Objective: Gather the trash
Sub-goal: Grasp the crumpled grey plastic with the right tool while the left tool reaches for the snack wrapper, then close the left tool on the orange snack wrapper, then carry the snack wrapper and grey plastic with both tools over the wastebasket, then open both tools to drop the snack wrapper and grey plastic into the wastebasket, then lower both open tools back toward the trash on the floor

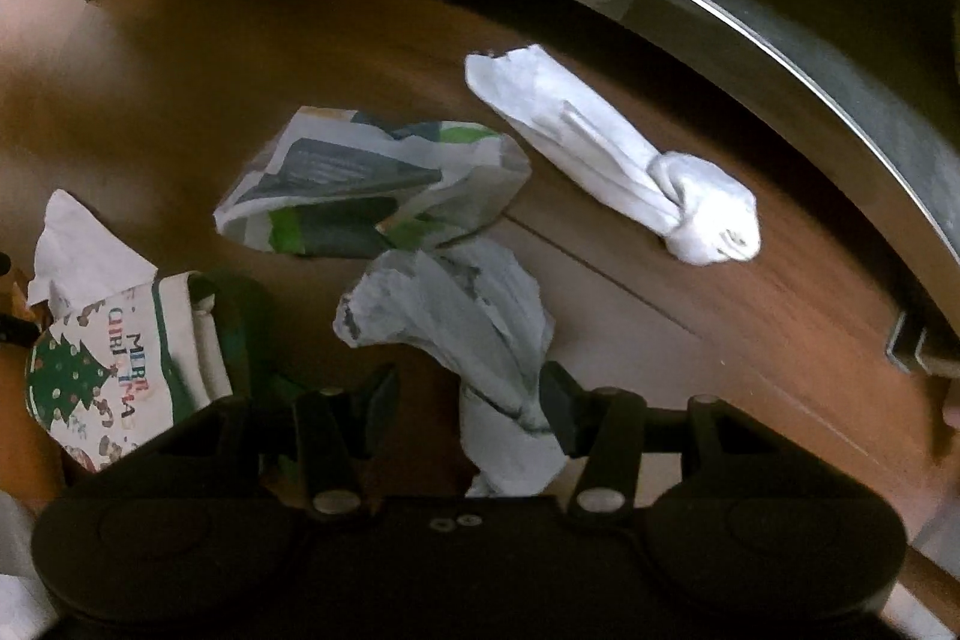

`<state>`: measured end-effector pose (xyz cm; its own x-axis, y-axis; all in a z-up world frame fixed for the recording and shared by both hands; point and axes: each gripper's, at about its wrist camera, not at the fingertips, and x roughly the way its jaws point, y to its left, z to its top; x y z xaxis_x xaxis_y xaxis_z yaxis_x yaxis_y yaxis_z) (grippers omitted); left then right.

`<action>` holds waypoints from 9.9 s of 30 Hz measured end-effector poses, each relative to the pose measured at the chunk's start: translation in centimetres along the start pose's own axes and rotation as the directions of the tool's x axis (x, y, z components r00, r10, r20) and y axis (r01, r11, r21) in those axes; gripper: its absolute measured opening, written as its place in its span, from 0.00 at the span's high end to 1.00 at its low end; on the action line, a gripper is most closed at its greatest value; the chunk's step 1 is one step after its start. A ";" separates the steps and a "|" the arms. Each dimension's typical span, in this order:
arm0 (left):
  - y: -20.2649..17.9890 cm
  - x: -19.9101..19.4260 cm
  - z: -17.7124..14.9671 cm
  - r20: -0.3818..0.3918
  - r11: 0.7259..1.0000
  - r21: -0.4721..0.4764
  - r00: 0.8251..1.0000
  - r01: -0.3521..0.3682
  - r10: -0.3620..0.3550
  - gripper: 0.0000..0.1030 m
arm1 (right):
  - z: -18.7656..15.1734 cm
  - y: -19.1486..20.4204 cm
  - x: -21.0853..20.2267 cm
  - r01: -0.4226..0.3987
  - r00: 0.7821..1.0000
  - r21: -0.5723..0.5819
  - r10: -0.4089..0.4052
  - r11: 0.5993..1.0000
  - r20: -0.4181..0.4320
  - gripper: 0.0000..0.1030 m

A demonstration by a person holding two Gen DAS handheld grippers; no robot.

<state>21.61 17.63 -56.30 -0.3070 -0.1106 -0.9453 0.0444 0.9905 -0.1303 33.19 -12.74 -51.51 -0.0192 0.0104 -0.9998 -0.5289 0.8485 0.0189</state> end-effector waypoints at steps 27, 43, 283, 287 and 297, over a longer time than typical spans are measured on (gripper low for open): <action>3.7 -3.9 0.0 0.126 0.972 -0.177 0.983 0.153 -0.132 0.86 | -1.6 -0.4 -5.6 -0.001 0.993 0.124 -0.013 0.992 0.117 0.86; 0.7 -3.8 -1.9 0.167 0.996 0.087 0.986 0.015 -0.029 0.29 | -3.9 1.8 -18.0 -0.285 0.935 0.273 0.204 0.919 0.290 0.86; -12.3 -20.7 -0.2 0.417 0.921 0.377 0.906 -0.099 -0.074 0.14 | -1.0 -0.3 -18.3 -0.237 0.946 0.485 0.088 0.842 0.311 0.51; -11.5 -15.5 -0.6 0.312 0.885 0.460 0.946 -0.068 -0.090 0.14 | 0.3 -0.8 -14.4 -0.243 0.957 0.535 0.110 0.809 0.268 0.51; -11.0 -4.4 -3.6 0.182 0.803 0.585 0.983 -0.116 0.009 0.14 | 2.9 -0.3 -7.5 -0.223 0.973 0.580 0.142 0.783 0.182 0.51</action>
<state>19.04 7.47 -49.58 -0.1285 -0.1142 -0.9851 0.6271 0.7602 -0.1700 35.99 -11.51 -44.00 0.0601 0.2270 -0.9720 0.0822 0.9694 0.2314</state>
